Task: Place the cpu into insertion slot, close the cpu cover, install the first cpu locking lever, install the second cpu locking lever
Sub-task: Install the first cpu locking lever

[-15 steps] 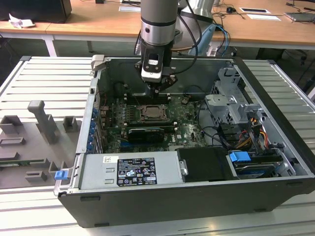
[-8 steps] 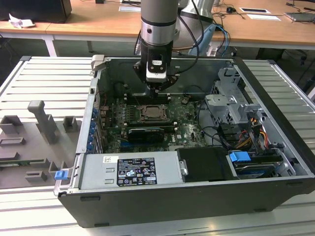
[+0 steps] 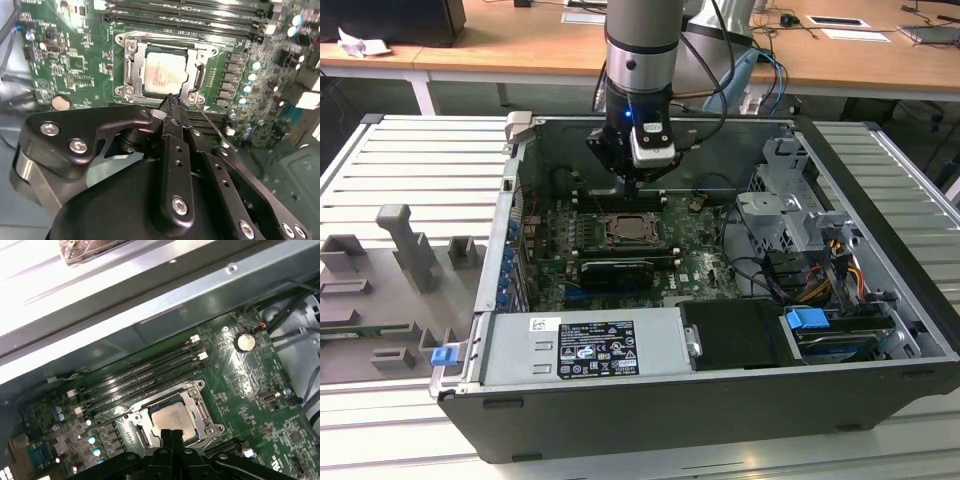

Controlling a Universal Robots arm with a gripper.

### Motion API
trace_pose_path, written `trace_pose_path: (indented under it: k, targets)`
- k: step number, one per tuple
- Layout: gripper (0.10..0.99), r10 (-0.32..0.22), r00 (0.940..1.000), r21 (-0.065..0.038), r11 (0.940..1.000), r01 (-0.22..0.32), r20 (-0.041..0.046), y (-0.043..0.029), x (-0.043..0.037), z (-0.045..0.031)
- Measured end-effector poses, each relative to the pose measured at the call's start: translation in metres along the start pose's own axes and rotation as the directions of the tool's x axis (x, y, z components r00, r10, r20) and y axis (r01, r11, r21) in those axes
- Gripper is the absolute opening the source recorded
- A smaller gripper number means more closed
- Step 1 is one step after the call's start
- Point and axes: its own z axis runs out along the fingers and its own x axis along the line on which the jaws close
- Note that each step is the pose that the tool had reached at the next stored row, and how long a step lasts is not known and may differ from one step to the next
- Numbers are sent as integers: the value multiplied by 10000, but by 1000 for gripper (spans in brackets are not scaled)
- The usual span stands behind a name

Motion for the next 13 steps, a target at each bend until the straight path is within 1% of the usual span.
trace_pose_path:
  k: [2,3,5,6,7,8,9,10,13]
  targets:
    - [106,-323,9995,5,9995,323,-16,0,0,0]
    - [106,-592,9982,9,9982,592,-29,0,0,0]
    - [106,-1083,9941,14,9941,1083,-54,0,0,0]
    - [106,-1236,9923,15,9923,1236,-61,0,0,0]
    - [106,-1640,9864,19,9865,1640,-82,0,0,0]
    - [106,-1928,9812,21,9812,1928,-97,0,0,0]
    - [106,-2155,9764,21,9765,2155,-108,0,0,0]
    - [106,-2299,9731,22,9732,2300,-116,0,0,0]
    - [106,-2880,9575,23,9576,2881,-147,0,0,0]
